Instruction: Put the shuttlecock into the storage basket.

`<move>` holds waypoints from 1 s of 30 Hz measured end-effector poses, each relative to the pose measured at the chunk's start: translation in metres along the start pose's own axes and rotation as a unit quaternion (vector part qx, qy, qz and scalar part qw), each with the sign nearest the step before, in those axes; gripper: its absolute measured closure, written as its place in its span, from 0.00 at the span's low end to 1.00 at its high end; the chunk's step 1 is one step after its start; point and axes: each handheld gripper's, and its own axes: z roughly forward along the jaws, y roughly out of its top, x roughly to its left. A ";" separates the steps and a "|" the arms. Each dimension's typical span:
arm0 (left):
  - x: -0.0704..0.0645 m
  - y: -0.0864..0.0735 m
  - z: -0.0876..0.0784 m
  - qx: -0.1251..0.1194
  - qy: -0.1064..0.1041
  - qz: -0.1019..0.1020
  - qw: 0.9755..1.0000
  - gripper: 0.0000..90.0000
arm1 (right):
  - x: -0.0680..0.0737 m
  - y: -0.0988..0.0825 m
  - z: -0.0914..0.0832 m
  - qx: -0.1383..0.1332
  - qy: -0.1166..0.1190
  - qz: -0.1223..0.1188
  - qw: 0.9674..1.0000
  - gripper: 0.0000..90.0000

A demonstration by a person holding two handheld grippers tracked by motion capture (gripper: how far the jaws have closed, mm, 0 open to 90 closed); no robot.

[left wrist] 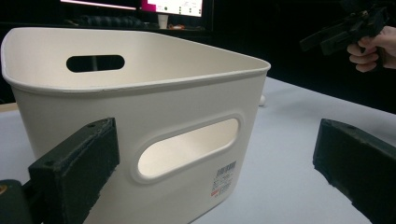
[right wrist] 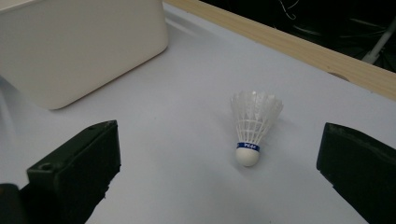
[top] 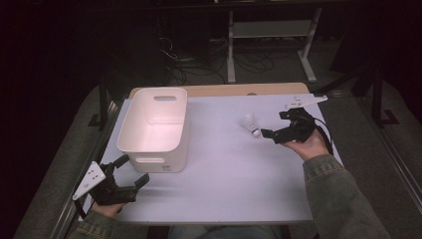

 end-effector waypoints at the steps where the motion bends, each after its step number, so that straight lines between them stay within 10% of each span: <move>1: 0.000 0.000 0.000 0.000 0.000 0.000 1.000 0.00 | 0.000 0.001 0.001 0.000 0.000 0.000 1.000 0.00; 30: 0.000 0.000 0.000 0.000 -0.001 -0.001 1.000 0.00 | -0.025 0.009 0.029 0.025 -0.008 0.029 0.999 0.00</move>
